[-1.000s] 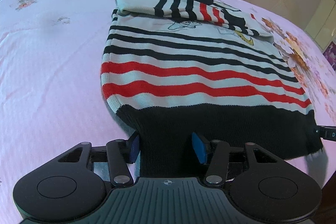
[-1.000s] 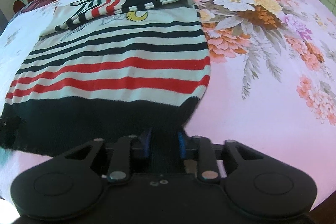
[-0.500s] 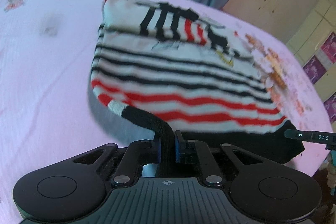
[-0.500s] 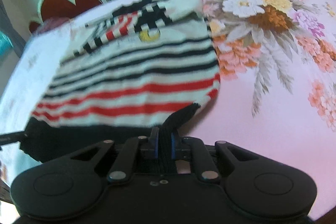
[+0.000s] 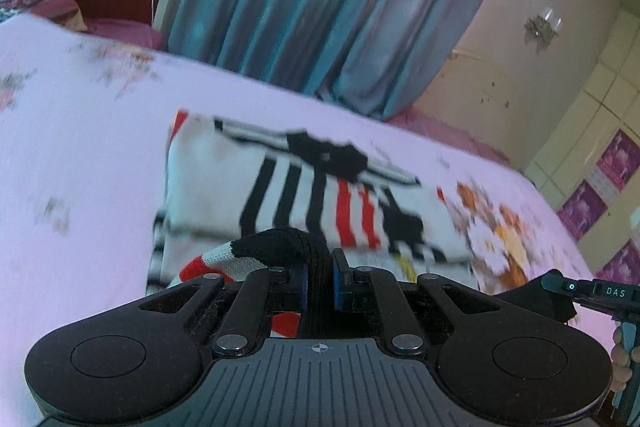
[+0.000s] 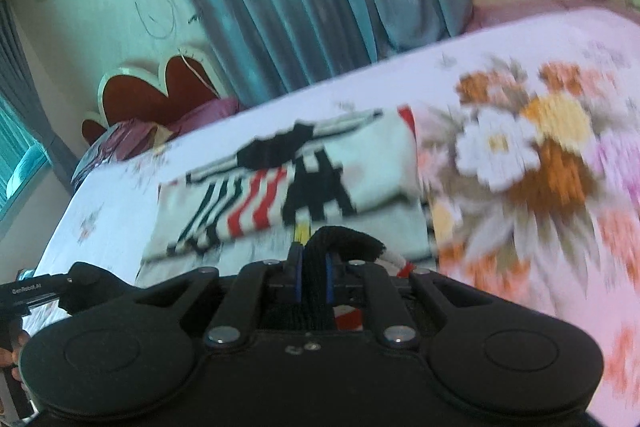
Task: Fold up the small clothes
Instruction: 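Lift the hem band with both grippers and fold it over onto the collar, then open both grippers and press the folded hem flat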
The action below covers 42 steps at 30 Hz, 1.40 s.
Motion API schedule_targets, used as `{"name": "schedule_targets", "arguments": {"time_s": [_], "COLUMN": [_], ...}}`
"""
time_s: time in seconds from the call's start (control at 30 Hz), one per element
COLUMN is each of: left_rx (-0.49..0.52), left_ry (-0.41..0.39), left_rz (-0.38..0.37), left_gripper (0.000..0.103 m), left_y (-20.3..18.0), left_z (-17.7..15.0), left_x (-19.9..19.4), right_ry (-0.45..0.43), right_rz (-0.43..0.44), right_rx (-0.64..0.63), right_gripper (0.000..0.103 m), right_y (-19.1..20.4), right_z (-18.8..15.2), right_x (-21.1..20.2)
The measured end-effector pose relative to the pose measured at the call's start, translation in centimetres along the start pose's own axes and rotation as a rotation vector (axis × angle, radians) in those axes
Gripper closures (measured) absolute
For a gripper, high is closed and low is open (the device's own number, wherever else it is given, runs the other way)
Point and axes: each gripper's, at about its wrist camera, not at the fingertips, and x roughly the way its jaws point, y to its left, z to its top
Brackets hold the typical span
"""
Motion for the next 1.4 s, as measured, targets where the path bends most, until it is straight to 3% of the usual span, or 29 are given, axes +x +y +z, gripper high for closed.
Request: {"name": "schedule_targets", "arguments": {"time_s": [0.2, 0.43, 0.63, 0.8, 0.9, 0.93, 0.97, 1.0, 1.07, 1.13, 1.23, 1.4], "left_rx": [-0.021, -0.031, -0.063, -0.110, -0.173, -0.185, -0.190, -0.191, -0.188, -0.173, -0.134, 0.019], "left_ry": [-0.022, 0.032, 0.112, 0.167, 0.212, 0.214, 0.209, 0.202, 0.180, 0.108, 0.052, 0.121], "left_rz": [0.036, 0.101, 0.191, 0.202, 0.175, 0.158, 0.143, 0.127, 0.115, 0.133, 0.121, 0.164], "left_gripper": [0.093, 0.093, 0.093, 0.091, 0.084, 0.079, 0.073, 0.069, 0.039, 0.018, 0.016, 0.017], "left_y": [0.3, 1.3, 3.3, 4.5, 5.5, 5.8, 6.0, 6.1, 6.3, 6.4, 6.4, 5.6], "left_z": [4.7, 9.2, 9.8, 10.1, 10.4, 10.5, 10.5, 10.6, 10.8, 11.1, 11.6, 11.0], "left_x": [5.8, 13.9, 19.9, 22.6, 23.2, 23.2, 23.0, 22.7, 22.0, 20.5, 19.3, 21.7], "right_ry": [-0.026, 0.029, 0.096, 0.128, 0.155, 0.146, 0.123, 0.098, 0.072, 0.064, 0.057, 0.093], "right_rz": [0.003, -0.027, -0.072, -0.084, -0.083, -0.079, -0.076, -0.076, -0.063, -0.055, -0.071, -0.078], "right_rx": [0.034, 0.097, 0.135, 0.165, 0.185, 0.195, 0.196, 0.185, 0.149, 0.109, 0.018, -0.088], "right_gripper": [0.093, 0.093, 0.093, 0.091, 0.070, 0.055, 0.047, 0.046, 0.046, 0.046, 0.046, 0.050], "right_y": [-0.9, -2.4, -4.0, -5.0, -5.7, -5.9, -6.0, -6.0, -6.0, -6.0, -5.8, -5.0], "right_z": [5.4, 9.9, 10.9, 11.3, 11.5, 11.6, 11.8, 12.1, 12.4, 12.5, 12.5, 12.0], "right_x": [5.8, 14.0, 20.0, 23.0, 24.2, 24.2, 24.0, 23.8, 23.3, 22.9, 22.9, 24.4]}}
